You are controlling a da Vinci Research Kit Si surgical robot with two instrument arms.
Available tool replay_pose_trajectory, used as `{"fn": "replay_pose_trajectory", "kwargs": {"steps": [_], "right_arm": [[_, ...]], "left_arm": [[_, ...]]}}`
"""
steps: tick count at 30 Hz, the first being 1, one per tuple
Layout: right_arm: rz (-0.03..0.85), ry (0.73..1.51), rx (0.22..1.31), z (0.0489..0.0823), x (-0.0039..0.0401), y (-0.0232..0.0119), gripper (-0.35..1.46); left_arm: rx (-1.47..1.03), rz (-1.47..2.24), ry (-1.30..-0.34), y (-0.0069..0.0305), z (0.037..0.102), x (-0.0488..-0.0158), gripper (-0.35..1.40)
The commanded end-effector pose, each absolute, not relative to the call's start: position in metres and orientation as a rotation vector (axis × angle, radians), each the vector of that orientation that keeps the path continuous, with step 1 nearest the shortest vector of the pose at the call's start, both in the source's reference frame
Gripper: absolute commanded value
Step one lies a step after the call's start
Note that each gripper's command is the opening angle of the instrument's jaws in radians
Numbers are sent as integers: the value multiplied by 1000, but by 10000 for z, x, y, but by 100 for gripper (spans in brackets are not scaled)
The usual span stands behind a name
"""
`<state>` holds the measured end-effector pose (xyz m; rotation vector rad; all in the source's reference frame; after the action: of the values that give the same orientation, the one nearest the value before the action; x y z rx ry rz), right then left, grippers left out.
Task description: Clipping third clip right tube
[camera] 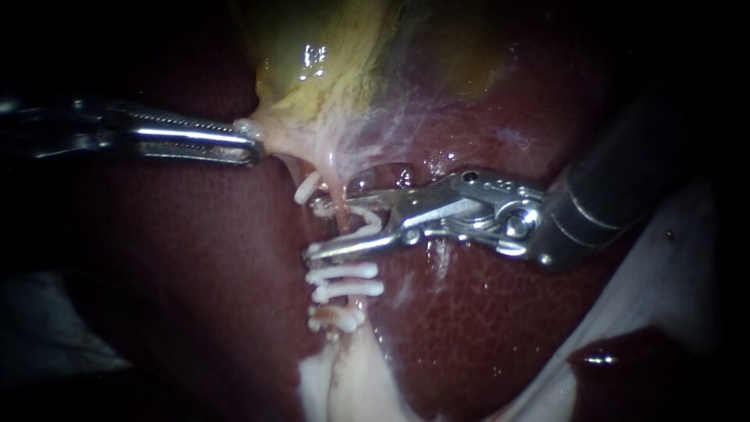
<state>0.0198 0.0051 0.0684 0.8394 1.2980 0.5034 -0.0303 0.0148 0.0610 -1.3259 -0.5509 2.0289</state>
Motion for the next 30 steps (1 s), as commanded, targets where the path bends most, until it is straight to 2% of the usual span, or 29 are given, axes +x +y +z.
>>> {"fn": "replay_pose_trajectory", "kwargs": {"steps": [1, 8, 14, 19, 22, 25, 30], "right_arm": [[507, 1307, 849, 682, 200, 52, 49], [521, 1361, 888, 665, 204, 56, 49], [527, 1370, 906, 636, 196, 64, 46], [527, 1371, 911, 629, 192, 65, 38], [526, 1371, 913, 629, 190, 65, 24], [538, 1364, 928, 628, 185, 65, -5], [551, 1357, 942, 626, 183, 66, -32]], "left_arm": [[-1326, 2029, -550, 148, 610, -303, -35], [-1325, 2029, -550, 148, 610, -304, -35], [-1326, 2029, -550, 148, 610, -304, -35], [-1326, 2029, -550, 148, 610, -304, -35], [-1325, 2029, -550, 148, 610, -304, -35], [-1325, 2029, -550, 148, 610, -304, -35], [-1325, 2028, -550, 148, 610, -305, -35]]}}
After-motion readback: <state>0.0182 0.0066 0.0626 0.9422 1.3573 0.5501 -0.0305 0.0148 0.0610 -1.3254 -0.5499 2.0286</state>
